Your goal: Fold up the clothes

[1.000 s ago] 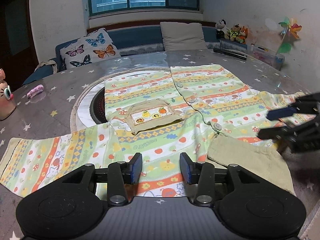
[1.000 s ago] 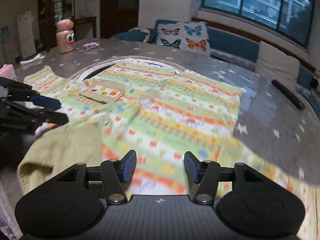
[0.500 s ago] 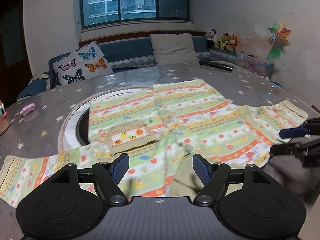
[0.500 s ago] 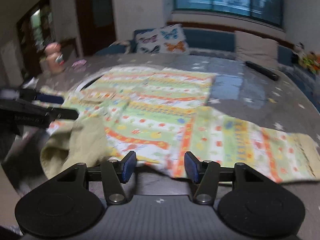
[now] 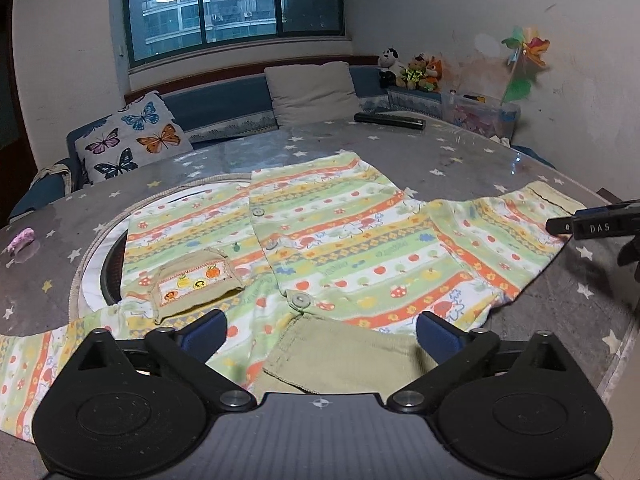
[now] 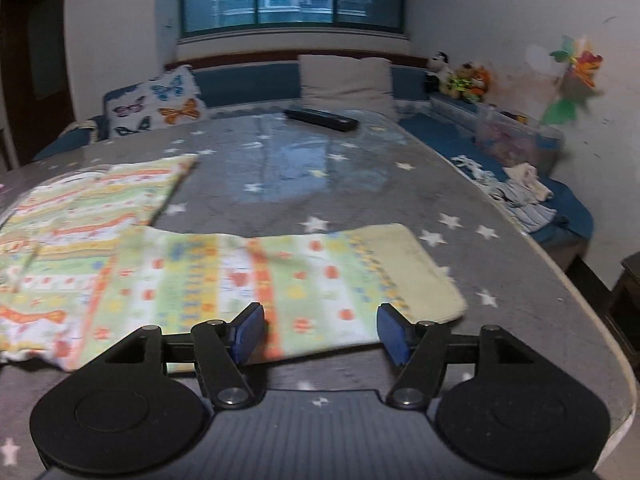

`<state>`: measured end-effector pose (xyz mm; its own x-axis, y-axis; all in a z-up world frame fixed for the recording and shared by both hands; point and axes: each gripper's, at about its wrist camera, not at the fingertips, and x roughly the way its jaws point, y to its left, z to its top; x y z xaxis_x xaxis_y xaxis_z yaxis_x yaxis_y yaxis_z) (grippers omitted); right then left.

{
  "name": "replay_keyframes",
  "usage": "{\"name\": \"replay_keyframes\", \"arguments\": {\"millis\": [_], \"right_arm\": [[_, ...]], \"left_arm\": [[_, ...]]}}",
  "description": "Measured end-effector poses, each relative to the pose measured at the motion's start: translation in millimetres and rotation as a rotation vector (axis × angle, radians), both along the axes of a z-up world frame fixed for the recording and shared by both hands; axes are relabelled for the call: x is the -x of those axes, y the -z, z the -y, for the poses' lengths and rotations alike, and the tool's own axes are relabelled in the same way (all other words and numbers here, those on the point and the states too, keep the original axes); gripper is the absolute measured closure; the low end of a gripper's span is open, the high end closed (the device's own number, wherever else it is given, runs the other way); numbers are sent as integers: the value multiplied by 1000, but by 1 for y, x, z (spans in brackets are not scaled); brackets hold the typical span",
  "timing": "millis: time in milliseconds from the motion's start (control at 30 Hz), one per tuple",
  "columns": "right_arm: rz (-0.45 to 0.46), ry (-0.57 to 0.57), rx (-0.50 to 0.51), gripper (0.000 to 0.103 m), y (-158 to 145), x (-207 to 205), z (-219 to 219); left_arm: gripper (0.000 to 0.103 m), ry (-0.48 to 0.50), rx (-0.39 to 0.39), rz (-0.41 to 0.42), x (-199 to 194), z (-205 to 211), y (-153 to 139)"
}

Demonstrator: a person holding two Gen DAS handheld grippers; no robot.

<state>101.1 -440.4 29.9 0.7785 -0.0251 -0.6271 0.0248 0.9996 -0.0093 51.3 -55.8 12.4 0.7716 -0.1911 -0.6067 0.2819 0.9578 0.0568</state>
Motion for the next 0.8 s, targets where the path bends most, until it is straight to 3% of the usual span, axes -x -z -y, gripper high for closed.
{"name": "replay_keyframes", "arguments": {"millis": [333,500,800], "right_arm": [[-9,76,22,35,1,-9,12],[36,18,44,35,-8,-15,-8],[5,19,54,33,3,-55,-13]], "left_arm": [[0,-4,-22,-16,0,-6,5],[0,2,-36,-24,0,-10,9],[0,-6,-41,-6,0,-13,3]]}}
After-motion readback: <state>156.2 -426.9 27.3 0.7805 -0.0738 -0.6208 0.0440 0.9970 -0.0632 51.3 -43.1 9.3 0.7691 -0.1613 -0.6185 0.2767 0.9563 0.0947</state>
